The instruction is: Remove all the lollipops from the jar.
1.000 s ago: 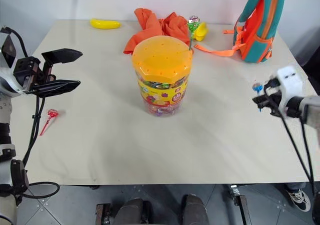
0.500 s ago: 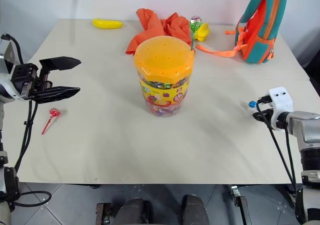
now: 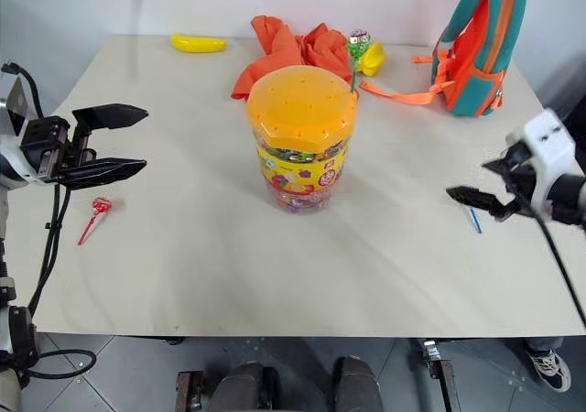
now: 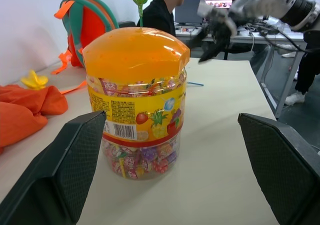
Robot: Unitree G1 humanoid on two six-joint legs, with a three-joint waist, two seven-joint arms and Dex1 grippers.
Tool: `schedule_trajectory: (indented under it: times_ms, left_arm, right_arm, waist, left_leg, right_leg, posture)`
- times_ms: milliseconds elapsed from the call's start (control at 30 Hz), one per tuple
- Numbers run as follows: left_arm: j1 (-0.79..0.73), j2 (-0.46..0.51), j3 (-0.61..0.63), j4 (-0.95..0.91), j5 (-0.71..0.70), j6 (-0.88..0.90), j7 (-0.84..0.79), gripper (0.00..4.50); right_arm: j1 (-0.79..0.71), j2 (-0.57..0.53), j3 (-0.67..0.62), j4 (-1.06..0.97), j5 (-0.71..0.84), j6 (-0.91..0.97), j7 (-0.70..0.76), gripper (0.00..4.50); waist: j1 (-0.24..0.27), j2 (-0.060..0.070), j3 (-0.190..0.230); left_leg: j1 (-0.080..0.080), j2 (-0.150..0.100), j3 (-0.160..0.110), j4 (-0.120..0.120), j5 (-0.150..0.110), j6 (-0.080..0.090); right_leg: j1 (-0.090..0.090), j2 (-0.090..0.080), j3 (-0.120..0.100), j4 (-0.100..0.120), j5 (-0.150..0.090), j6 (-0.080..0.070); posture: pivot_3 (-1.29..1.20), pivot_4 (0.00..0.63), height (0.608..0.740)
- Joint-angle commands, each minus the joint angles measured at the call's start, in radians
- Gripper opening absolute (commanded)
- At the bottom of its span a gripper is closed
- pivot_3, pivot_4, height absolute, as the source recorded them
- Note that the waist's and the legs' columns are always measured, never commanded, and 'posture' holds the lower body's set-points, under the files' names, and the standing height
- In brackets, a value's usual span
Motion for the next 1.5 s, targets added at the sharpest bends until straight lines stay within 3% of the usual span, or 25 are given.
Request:
schedule_trajectory:
  times_ms: [33,233,400,600,700,1067,1300,1500]
  left_arm:
    - [-0.027,-0.005,0.022,-0.017,-0.017,-0.012,-0.006,4.5]
    - [-0.047,-0.018,0.026,-0.01,-0.014,-0.019,-0.003,4.5]
    - [-0.03,-0.003,0.042,-0.036,-0.022,-0.008,0.005,4.5]
    - [0.01,0.014,0.075,-0.088,-0.033,0.014,0.026,4.5]
    - [0.04,0.019,0.091,-0.12,-0.042,0.03,0.036,4.5]
    - [0.048,0.013,0.096,-0.135,-0.046,0.041,0.046,4.5]
    - [0.006,-0.012,0.066,-0.104,-0.034,0.024,0.047,4.5]
    - [-0.007,-0.006,0.05,-0.082,-0.026,0.022,0.032,4.5]
  right_arm:
    - [-0.139,0.068,0.01,-0.038,0.079,-0.02,-0.009,4.47]
    - [-0.307,0.303,0.108,0.079,0.082,-0.158,0.01,4.47]
    - [-0.437,0.473,0.174,0.309,0.029,-0.307,0.036,4.47]
    - [-0.524,0.542,0.221,0.477,-0.036,-0.382,0.065,4.47]
    - [-0.537,0.565,0.206,0.49,-0.027,-0.404,0.073,3.88]
    - [-0.572,0.56,0.19,0.482,-0.033,-0.42,0.062,0.06]
    - [-0.682,0.532,0.152,0.543,-0.057,-0.479,0.027,0.02]
    - [-0.744,0.391,0.135,0.591,-0.122,-0.426,-0.03,0.02]
  waist:
    - [-0.004,0.0,0.0]
    - [-0.006,-0.001,0.0]
    - [-0.009,-0.001,0.0]
    - [-0.014,-0.001,0.0]
    - [-0.018,-0.001,0.0]
    - [-0.024,-0.001,0.0]
    - [-0.03,0.0,0.0]
    - [-0.034,0.0,0.0]
  left_leg:
    - [0.0,0.0,0.0,0.0,0.0,0.0]
    - [0.0,0.0,0.0,0.0,0.0,0.0]
    - [0.0,-0.001,-0.001,-0.001,0.0,0.0]
    - [0.0,0.0,-0.002,-0.002,0.0,0.0]
    - [0.0,0.0,-0.003,-0.003,0.0,0.0]
    - [0.0,0.0,-0.003,-0.004,0.0,0.0]
    - [0.0,0.0,-0.004,-0.005,0.0,0.0]
    - [0.0,-0.001,-0.004,-0.008,0.0,0.0]
  right_leg:
    - [0.0,0.0,0.0,0.0,0.0,0.0]
    - [0.0,0.0,0.0,0.001,0.0,0.0]
    - [-0.001,0.0,0.0,0.002,0.0,0.0]
    - [-0.002,0.0,-0.001,0.004,0.0,0.0]
    - [-0.002,0.0,-0.002,0.004,0.0,0.0]
    - [-0.002,0.0,-0.002,0.005,0.0,0.0]
    - [-0.002,0.0,-0.002,0.005,0.0,0.0]
    - [-0.002,0.0,-0.002,0.005,0.0,0.0]
  posture:
    - [0.0,0.15,0.74]
    - [0.0,0.15,0.74]
    - [0.0,0.15,0.74]
    - [0.0,0.15,0.74]
    - [0.0,0.15,0.74]
    - [0.0,0.15,0.74]
    - [0.0,0.15,0.74]
    - [0.0,0.15,0.74]
